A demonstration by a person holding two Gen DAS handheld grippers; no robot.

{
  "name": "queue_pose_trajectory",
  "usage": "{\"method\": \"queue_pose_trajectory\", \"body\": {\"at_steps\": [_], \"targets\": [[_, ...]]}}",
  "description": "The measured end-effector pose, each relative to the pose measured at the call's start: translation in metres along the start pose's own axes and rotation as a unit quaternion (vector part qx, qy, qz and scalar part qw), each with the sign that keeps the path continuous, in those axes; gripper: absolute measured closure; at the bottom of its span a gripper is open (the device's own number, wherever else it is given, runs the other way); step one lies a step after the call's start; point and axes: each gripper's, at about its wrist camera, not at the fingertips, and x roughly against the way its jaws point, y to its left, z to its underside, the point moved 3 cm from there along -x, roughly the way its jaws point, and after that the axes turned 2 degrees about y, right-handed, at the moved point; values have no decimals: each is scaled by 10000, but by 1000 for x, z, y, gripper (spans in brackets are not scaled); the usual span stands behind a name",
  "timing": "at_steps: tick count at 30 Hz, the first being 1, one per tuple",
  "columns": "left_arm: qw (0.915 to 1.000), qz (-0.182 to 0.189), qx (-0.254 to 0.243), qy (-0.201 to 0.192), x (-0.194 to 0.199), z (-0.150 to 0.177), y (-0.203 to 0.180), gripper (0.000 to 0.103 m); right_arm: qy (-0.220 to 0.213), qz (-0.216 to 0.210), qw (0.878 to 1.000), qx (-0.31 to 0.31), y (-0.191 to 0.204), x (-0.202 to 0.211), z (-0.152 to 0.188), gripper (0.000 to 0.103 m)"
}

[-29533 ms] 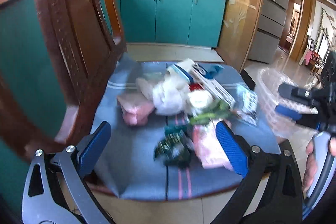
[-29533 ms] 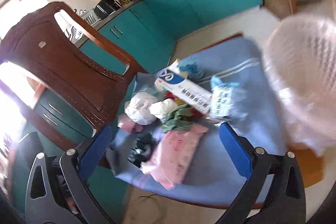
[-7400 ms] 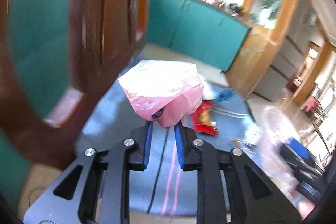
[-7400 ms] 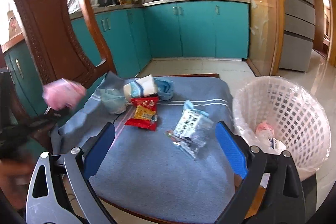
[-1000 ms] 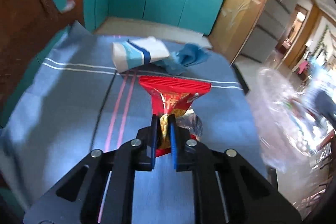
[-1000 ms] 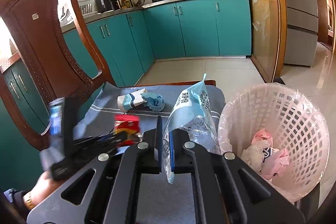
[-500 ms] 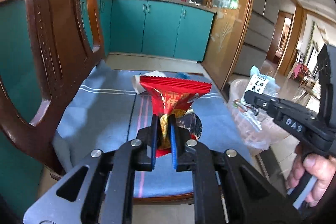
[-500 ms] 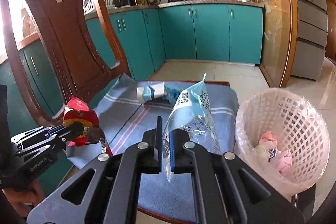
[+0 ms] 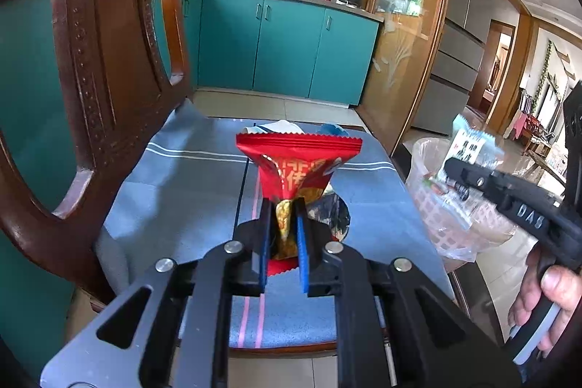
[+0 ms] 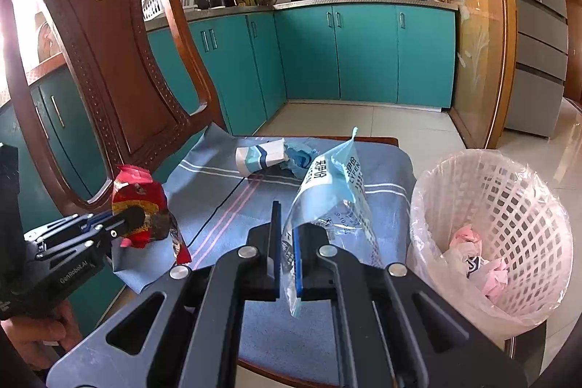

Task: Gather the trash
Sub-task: 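Carry the clear packet over the wastebasket with the right tool while the left tool holds the red packet, then carry the red packet into the wastebasket and open the left tool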

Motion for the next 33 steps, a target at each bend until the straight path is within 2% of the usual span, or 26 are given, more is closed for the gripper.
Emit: {"method": "queue_pose_trajectory", "body": {"at_steps": [4,8,11,12,13,14,15,16,19,23,28,29,30,31,32,33], "targets": [[10000,8,-42,-7,-3,0,-6,88,-301,157,9989,-327,-32,16,-12,97],[9999,64,-96,62,-8,2,-13,88,-620,768,9914,-864,-98,31,-24,97],[9997,140,-163,102,-13,2,-27,88,-552,1159,9828,-1327,-150,28,-21,97],[9996,182,-189,118,-15,2,-34,88,-423,1286,9809,-1399,-162,23,-18,91],[9994,217,-226,143,-18,2,-40,88,-323,1375,9797,-1424,-170,20,-15,73],[9991,270,-280,185,-22,1,-50,88,-237,1478,9775,-1487,-178,18,-12,60],[9987,319,-331,215,-25,0,-59,88,-276,1559,9741,-1616,-186,21,-9,37],[9982,368,-410,241,-29,0,-70,88,-429,1640,9702,-1735,-191,28,-8,29],[9960,527,-661,299,-43,-5,-107,88,-812,1704,9641,-1867,-196,51,-10,19],[9927,883,-685,448,-70,-20,-161,88,-1047,1813,9604,-1838,-198,64,-12,17],[9868,1167,-1023,471,-90,-39,-229,86,-1311,1728,9519,-2162,-212,78,-13,17],[9851,1224,-1107,478,-95,-42,-244,82,-1403,1731,9491,-2226,-213,82,-13,17],[9844,1231,-1160,486,-98,-44,-252,74,-1492,1739,9468,-2258,-214,87,-13,17],[9837,1185,-1237,551,-105,-45,-262,61,-1549,1762,9451,-2276,-216,89,-14,17],[9836,1104,-1280,634,-110,-44,-266,16,-1579,1774,9441,-2285,-217,90,-15,17],[9839,1004,-1315,673,-113,-41,-268,3,-1598,1773,9437,-2292,-217,91,-16,17]]}}
